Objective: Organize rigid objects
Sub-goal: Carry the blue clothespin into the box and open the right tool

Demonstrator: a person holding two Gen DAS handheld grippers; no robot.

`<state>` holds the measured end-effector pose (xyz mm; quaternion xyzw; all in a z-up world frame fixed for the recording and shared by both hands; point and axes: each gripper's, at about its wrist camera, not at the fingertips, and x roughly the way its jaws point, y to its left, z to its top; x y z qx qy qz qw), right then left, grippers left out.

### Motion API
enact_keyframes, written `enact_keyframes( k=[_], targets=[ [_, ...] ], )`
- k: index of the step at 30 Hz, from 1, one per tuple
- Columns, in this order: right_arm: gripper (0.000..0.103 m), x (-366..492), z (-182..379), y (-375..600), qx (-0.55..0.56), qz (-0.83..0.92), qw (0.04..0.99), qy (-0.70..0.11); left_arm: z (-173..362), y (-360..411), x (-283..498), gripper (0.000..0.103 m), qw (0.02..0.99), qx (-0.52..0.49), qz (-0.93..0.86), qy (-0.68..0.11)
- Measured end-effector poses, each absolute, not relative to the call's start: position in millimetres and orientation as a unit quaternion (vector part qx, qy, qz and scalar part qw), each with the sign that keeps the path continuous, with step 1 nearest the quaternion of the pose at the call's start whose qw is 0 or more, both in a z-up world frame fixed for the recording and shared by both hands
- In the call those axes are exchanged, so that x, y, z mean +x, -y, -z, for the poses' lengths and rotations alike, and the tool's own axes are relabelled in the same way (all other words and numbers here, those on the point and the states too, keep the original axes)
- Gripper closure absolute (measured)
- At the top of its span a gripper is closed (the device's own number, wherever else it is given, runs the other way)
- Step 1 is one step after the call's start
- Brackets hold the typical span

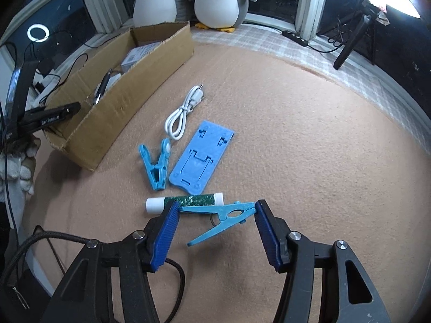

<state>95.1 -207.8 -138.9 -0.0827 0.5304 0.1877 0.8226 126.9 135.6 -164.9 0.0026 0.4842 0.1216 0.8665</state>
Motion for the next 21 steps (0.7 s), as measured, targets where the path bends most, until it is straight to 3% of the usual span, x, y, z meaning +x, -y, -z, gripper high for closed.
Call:
enact_keyframes(
  k=[21],
  targets=[
    [0.049, 113.7, 59.7, 121.0, -0.071, -0.286, 0.842, -0.451, 164.6, -136.3, 130.4, 0.059, 0.867, -0.002, -0.118, -0.484]
  ],
)
